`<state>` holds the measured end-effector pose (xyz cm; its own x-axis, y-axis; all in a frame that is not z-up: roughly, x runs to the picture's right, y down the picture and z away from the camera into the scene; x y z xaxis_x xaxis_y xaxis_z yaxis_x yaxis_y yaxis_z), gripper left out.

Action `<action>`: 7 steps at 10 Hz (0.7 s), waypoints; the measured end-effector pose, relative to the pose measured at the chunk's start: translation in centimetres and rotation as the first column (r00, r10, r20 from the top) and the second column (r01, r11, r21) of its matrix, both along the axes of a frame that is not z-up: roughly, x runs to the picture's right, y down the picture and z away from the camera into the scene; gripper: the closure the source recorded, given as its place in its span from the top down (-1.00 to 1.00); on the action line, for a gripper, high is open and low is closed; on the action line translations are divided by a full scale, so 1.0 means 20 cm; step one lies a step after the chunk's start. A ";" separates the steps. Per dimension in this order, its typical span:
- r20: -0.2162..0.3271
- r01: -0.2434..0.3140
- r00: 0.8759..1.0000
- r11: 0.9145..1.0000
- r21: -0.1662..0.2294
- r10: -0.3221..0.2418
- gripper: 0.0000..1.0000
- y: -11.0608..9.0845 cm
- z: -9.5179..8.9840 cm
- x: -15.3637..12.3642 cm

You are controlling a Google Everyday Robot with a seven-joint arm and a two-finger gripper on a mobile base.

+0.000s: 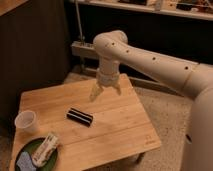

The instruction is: Move the arm in a circular motion

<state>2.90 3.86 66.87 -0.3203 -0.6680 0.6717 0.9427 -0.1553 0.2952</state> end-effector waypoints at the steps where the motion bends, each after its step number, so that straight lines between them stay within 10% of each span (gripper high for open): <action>1: -0.035 -0.025 0.999 1.000 0.001 0.025 0.60 0.05 -0.02 0.09; 4: -0.121 -0.092 0.988 0.996 0.022 0.094 0.60 0.32 -0.21 0.29; 7: -0.073 -0.069 0.995 0.997 0.017 0.070 0.60 0.57 -0.42 0.21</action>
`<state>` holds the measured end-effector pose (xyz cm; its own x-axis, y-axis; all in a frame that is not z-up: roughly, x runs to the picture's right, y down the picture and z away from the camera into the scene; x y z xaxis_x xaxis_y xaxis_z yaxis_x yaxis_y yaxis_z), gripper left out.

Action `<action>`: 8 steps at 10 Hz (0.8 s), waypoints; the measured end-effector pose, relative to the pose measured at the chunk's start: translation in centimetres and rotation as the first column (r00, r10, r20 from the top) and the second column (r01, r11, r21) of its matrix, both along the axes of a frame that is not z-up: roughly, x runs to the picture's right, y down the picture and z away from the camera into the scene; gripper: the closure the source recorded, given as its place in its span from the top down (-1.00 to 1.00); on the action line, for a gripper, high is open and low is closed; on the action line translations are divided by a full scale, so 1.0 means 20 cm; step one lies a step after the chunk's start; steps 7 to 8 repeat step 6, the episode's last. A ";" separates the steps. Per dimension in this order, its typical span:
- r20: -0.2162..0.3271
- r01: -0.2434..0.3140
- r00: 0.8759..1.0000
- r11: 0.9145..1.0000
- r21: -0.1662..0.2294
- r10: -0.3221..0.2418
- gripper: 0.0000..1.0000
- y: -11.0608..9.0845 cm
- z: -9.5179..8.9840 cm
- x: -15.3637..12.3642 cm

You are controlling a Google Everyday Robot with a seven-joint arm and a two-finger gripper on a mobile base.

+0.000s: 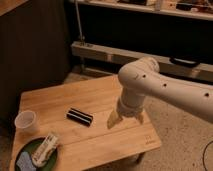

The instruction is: Move the arm in a circular motion

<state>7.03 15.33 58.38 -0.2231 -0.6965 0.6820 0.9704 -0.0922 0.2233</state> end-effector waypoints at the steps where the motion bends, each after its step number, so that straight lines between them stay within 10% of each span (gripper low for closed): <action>1: 0.034 0.020 0.999 1.000 -0.004 -0.019 0.60 0.06 -0.05 -0.07; 4: 0.180 0.092 0.980 0.996 -0.015 -0.088 0.60 0.19 -0.19 -0.42; 6: 0.314 0.131 0.942 0.991 -0.016 -0.119 0.60 0.23 -0.24 -0.70; 8: 0.314 0.131 0.942 0.991 -0.016 -0.119 0.60 0.23 -0.24 -0.70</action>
